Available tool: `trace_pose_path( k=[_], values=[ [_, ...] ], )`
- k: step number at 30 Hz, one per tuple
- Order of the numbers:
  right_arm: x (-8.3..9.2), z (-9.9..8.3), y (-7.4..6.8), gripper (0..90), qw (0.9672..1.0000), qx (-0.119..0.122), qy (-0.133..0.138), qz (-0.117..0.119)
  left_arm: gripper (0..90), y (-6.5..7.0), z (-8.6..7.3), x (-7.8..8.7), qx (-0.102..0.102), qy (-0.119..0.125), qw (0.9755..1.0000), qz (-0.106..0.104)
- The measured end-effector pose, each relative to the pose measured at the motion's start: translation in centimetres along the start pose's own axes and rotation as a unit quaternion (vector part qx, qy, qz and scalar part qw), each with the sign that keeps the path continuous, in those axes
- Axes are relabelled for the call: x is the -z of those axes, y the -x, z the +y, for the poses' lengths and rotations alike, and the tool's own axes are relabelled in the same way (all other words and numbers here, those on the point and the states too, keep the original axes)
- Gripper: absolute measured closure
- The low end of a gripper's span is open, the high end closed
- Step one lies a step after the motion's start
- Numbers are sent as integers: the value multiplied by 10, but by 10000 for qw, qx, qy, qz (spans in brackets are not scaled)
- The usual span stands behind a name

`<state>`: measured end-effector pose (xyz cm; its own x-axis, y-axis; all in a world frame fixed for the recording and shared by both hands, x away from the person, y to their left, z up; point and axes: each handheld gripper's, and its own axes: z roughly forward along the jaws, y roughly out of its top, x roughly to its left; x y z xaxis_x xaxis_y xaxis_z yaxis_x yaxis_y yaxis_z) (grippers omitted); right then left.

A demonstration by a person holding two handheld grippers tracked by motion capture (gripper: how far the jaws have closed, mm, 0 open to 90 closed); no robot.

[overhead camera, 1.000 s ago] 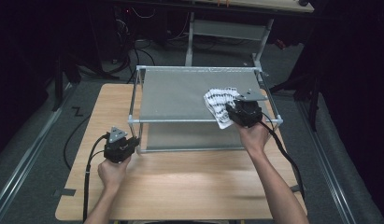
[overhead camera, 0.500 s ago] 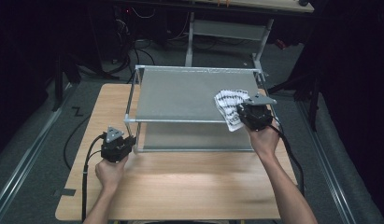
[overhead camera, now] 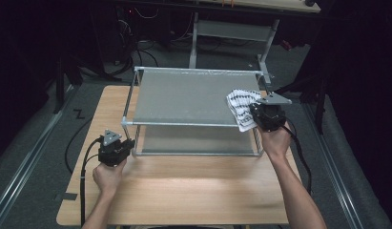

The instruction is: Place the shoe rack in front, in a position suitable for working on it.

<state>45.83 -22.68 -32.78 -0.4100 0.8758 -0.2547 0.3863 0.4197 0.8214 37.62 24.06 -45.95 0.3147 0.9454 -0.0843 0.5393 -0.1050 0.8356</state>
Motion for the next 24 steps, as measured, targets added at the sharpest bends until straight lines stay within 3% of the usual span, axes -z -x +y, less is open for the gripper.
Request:
trace_pose_path(
  k=[10, 13, 24],
  values=[
    [27, -9, 27, 842, 9997, -138, 59, -188, 802, 0, 1, 0, -15, -38, 10000, 4],
    [30, -17, 32, 842, 9996, -101, 15, -266, 802, 0, 1, 0, -16, -36, 10000, 3],
    [38, -36, 51, 843, 9980, -431, 80, -450, 802, 0, 0, 1, -19, -35, 10000, 19]
  ],
)
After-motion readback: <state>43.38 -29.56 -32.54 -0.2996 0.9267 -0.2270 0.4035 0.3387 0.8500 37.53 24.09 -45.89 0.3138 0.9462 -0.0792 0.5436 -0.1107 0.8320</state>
